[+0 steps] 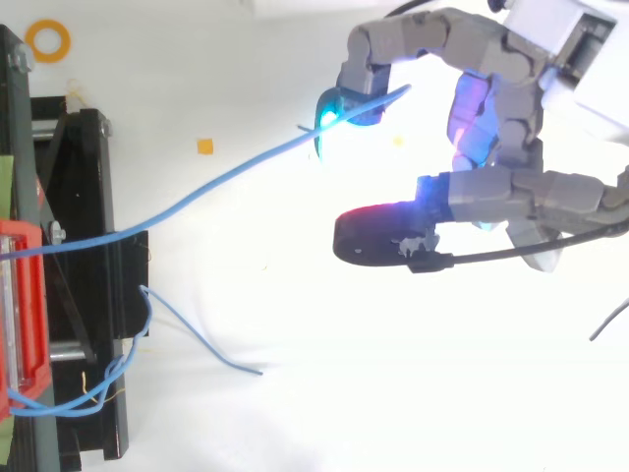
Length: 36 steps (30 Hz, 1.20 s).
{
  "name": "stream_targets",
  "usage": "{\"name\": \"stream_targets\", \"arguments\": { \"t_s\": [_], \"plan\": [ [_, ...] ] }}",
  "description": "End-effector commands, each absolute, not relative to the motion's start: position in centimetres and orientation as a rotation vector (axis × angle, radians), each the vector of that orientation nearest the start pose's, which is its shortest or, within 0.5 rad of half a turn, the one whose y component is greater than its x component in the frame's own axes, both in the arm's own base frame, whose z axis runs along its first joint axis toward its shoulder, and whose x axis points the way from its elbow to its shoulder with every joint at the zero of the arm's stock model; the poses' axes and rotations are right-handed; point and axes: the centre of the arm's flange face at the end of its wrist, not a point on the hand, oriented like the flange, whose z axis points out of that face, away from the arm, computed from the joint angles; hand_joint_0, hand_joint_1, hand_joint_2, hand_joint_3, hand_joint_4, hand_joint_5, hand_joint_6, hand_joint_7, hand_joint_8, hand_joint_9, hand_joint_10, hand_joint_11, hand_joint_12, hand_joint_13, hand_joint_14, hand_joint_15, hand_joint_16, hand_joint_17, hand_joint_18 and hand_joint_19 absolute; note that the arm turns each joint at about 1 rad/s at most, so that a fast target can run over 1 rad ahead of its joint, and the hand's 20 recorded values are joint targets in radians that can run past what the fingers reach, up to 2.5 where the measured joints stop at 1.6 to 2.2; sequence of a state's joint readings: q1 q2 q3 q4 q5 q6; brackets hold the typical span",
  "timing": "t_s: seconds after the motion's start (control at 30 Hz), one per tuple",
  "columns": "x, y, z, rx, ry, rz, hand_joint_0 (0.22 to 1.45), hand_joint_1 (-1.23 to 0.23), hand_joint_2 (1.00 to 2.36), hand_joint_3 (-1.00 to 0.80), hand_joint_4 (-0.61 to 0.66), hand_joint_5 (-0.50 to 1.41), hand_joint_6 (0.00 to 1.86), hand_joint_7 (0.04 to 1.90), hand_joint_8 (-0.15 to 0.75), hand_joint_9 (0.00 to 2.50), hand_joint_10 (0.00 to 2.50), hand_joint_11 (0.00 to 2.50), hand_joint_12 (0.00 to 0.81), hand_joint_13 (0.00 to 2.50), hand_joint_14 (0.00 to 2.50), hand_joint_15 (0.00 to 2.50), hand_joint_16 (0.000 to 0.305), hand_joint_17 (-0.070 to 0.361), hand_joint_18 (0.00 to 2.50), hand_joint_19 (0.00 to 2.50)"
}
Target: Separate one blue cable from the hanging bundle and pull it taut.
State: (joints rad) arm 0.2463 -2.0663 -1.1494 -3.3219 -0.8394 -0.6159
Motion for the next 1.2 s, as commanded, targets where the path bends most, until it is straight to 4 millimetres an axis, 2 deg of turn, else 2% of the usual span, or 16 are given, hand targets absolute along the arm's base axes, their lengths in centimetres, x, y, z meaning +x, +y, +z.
{"name": "stream_targets", "arguments": {
  "t_s": [0.0,0.17,0.37,0.73,1.17],
  "plan": [
    [66.8,-3.6,39.3,0.970,1.458,0.081,0.77,-0.78,1.01,-0.28,0.05,0.15,0.50,1.25,0.166,2.07,0.02,0.57,0.303,1.51,0.02,0.87,0.039,0.088,0.99,0.87],
    [66.9,-3.8,39.8,0.900,1.436,-0.094,0.77,-0.78,1.01,-0.28,0.05,0.15,0.50,1.26,0.171,2.07,0.02,0.58,0.302,1.52,0.02,0.87,0.039,0.089,0.99,0.87],
    [67.9,-3.2,40.2,0.854,1.390,-0.107,0.77,-0.78,1.02,-0.27,0.05,0.15,0.50,1.25,0.175,2.07,0.03,0.58,0.296,1.52,0.02,0.88,0.039,0.089,0.99,0.86],
    [68.3,-3.0,40.6,0.775,1.406,-0.176,0.77,-0.78,1.02,-0.27,0.04,0.15,0.50,1.26,0.173,2.08,0.02,0.58,0.298,1.52,0.02,0.89,0.039,0.088,0.99,0.87],
    [69.6,-1.8,41.4,0.591,1.414,-0.328,0.76,-0.78,1.02,-0.28,0.04,0.15,0.50,1.27,0.175,2.08,0.02,0.59,0.300,1.52,0.02,0.88,0.039,0.088,0.99,0.87]
  ]
}}
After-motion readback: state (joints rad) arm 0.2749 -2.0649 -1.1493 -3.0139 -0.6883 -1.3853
